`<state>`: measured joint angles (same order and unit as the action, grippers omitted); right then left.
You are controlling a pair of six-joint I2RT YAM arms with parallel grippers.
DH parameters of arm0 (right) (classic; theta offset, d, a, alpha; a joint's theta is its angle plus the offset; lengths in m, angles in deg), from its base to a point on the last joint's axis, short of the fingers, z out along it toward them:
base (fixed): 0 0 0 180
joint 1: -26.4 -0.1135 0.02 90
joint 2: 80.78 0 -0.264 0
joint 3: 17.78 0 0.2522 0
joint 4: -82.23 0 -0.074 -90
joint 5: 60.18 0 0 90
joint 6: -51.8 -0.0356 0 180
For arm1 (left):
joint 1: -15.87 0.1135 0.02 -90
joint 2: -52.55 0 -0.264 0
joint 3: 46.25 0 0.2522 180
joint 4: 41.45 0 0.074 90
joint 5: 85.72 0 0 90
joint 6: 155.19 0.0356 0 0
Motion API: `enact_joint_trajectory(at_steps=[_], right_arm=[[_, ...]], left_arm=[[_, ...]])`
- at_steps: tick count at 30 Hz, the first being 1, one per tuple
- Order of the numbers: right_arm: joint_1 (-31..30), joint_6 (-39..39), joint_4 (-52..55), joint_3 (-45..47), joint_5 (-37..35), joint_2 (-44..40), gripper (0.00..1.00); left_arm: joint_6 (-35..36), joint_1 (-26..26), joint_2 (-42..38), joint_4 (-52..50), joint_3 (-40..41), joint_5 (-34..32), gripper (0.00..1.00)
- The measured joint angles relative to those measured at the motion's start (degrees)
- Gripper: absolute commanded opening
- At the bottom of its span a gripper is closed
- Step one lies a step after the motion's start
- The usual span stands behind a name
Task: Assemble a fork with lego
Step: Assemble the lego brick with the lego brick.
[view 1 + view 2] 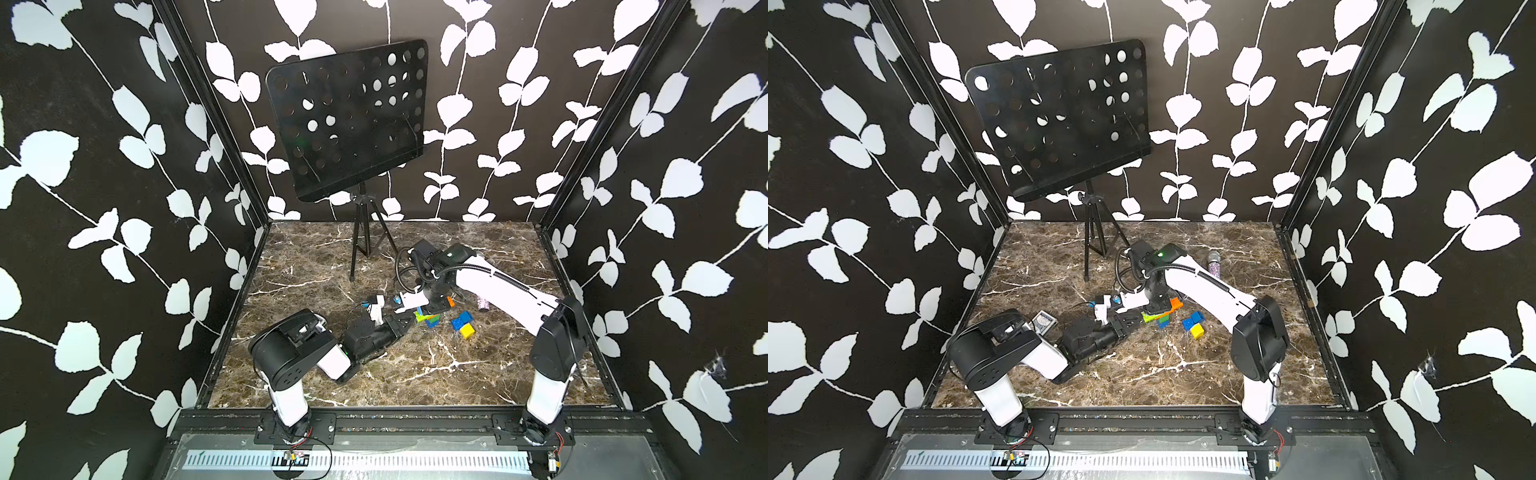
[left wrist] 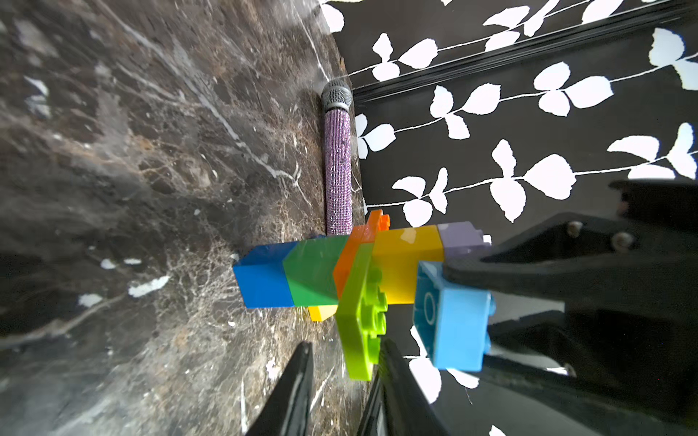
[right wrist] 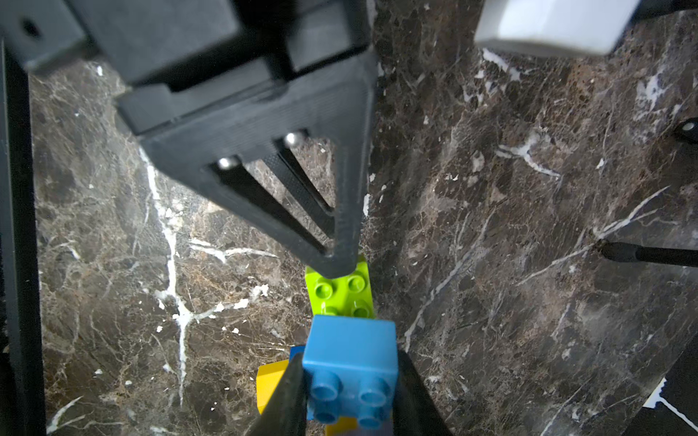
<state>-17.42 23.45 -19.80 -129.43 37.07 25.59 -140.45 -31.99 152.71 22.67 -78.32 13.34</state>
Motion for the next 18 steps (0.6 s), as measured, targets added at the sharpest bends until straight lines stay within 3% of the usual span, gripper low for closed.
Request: enact_joint_trajectory(at_steps=[18], right_arm=[[-0.4, 0.3, 4.4, -4.6, -0.5, 5.1, 0.29]], left_arm=[[2.9, 0.1, -0.5, 0.7, -1.9, 1.1, 0.44]])
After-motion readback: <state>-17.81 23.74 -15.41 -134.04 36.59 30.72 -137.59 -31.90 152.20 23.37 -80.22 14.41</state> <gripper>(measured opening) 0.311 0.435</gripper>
